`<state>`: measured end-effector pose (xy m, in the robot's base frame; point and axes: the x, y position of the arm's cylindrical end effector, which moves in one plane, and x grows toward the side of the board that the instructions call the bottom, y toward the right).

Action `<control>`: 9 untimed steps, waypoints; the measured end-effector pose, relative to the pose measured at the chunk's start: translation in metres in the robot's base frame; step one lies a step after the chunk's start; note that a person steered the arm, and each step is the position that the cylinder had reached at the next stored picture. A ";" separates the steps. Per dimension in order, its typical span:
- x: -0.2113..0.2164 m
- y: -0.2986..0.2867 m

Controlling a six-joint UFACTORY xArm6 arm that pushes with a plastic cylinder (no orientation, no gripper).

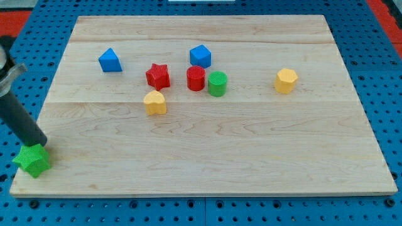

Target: Move your arm towards the yellow heart

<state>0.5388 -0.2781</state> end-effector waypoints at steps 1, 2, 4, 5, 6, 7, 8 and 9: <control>0.007 -0.004; 0.006 -0.004; -0.037 0.039; -0.056 0.095; -0.057 0.096; -0.057 0.097; -0.057 0.098; -0.057 0.100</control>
<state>0.4822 -0.1777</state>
